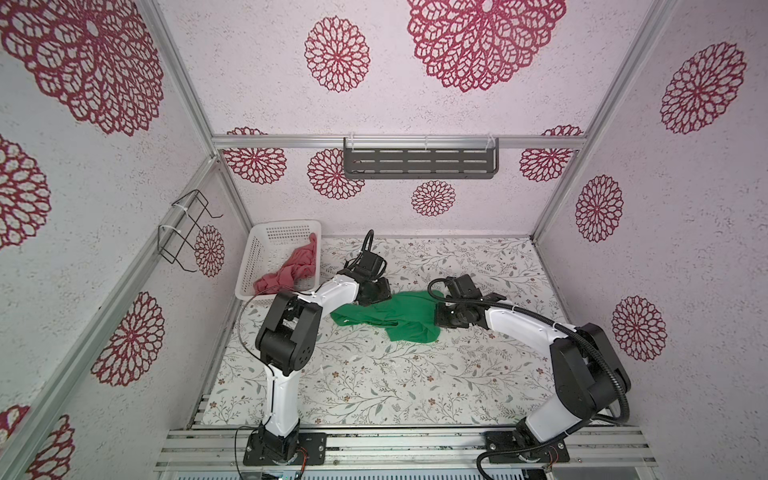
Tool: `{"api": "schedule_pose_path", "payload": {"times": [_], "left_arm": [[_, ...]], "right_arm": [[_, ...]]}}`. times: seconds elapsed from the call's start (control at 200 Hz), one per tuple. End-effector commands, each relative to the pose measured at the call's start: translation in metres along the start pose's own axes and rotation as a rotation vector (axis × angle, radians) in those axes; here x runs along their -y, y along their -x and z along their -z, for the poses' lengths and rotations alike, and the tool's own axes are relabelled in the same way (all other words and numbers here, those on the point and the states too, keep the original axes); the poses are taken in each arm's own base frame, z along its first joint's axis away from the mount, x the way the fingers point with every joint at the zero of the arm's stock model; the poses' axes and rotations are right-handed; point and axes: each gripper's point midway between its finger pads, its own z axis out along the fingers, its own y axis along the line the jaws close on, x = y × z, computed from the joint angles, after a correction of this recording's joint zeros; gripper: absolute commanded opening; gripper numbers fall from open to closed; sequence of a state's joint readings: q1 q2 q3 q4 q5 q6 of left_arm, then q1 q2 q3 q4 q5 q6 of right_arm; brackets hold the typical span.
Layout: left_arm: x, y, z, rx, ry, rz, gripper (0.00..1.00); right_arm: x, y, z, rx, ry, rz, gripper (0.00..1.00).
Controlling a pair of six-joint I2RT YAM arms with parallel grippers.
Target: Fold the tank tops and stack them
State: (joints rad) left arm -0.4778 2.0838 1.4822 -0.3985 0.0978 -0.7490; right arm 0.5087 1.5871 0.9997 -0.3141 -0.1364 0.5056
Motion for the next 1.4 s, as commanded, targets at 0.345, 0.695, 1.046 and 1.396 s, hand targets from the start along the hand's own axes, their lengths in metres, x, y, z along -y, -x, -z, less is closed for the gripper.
{"api": "schedule_pose_path", "payload": {"times": [0.345, 0.695, 1.046, 1.396], "left_arm": [[0.053, 0.026, 0.007, 0.053, -0.110, -0.030, 0.00], [0.141, 0.122, 0.165, 0.330, -0.267, -0.235, 0.00], [0.077, 0.009, 0.181, 0.246, -0.180, -0.303, 0.00], [-0.038, -0.144, 0.146, -0.019, 0.103, -0.274, 0.45]], "right_arm": [[0.014, 0.022, 0.035, 0.059, -0.106, 0.166, 0.00], [0.022, 0.136, 0.147, 0.294, -0.256, 0.352, 0.00], [-0.020, -0.022, 0.085, -0.025, 0.071, 0.284, 0.19], [0.058, -0.020, 0.105, 0.033, -0.106, -0.033, 0.50]]}}
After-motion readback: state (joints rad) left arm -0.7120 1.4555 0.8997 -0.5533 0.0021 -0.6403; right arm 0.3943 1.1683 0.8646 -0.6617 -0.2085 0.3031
